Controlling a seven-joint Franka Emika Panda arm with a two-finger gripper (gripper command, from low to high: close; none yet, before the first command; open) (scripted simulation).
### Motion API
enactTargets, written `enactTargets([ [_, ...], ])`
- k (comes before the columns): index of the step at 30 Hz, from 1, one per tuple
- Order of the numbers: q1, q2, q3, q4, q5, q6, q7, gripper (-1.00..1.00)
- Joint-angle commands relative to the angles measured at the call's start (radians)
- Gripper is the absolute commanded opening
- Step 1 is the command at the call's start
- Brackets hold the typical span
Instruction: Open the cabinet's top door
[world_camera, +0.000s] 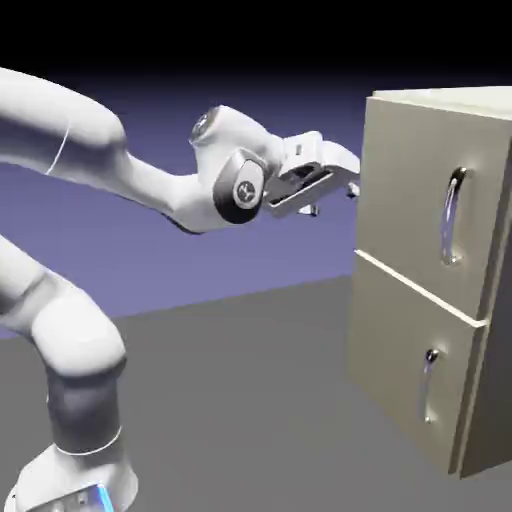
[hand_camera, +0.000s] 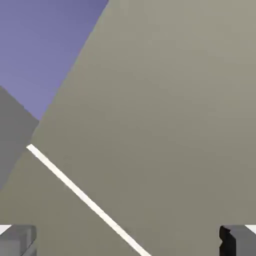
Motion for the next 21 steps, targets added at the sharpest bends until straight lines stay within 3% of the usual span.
enactTargets([
  [1,0.016,-0.008,-0.019,0.008,-0.044,-0.001,-0.019,1.0],
  [21,0.328,-0.172,-0.392,0.175,-0.913,-0.023,-0.388,1.0],
])
